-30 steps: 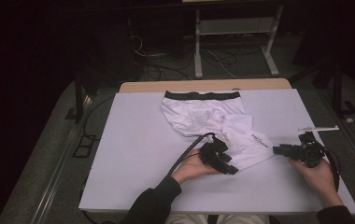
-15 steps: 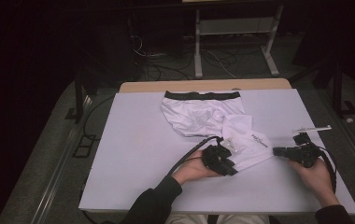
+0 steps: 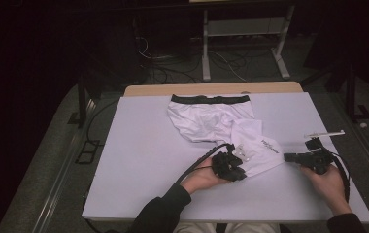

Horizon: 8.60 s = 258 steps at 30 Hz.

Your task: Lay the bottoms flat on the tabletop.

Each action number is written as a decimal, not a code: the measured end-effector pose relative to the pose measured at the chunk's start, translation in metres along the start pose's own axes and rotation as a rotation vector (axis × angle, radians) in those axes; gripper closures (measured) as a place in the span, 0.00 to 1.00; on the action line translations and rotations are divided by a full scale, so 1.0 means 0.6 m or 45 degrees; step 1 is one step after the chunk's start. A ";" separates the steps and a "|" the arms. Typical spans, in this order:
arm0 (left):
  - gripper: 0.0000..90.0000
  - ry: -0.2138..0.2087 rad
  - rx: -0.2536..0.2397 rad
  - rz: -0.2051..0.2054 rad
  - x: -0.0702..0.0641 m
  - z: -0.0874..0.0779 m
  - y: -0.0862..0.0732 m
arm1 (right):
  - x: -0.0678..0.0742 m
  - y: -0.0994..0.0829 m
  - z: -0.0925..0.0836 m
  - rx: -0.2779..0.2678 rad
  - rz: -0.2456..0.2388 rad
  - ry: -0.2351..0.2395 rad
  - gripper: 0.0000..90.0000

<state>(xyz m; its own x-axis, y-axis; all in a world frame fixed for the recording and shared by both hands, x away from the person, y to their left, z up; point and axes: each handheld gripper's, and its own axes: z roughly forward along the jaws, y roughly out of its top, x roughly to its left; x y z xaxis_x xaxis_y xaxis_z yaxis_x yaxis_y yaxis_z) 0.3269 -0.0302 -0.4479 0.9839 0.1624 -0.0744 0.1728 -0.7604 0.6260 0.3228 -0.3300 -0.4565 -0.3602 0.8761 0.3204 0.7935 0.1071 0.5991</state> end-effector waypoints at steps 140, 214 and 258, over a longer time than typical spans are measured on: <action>0.00 -0.004 -0.274 -0.078 -0.029 -0.154 -0.023 | 0.088 -0.088 -0.110 -0.142 -0.112 0.150 0.00; 0.00 0.473 -0.540 -0.687 0.159 -0.310 -0.253 | 0.373 0.231 0.208 0.082 -0.693 0.264 0.17; 0.23 0.350 -0.447 -0.671 0.196 -0.200 -0.193 | 0.317 0.276 0.238 -0.036 -0.537 0.090 0.95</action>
<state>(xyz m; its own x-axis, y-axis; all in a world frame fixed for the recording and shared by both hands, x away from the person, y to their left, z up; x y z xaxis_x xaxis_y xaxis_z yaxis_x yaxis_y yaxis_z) 0.4169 0.1523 -0.4363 0.7176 0.6433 -0.2669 0.5543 -0.2955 0.7781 0.4554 -0.0784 -0.4010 -0.6838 0.7238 0.0920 0.5561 0.4354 0.7079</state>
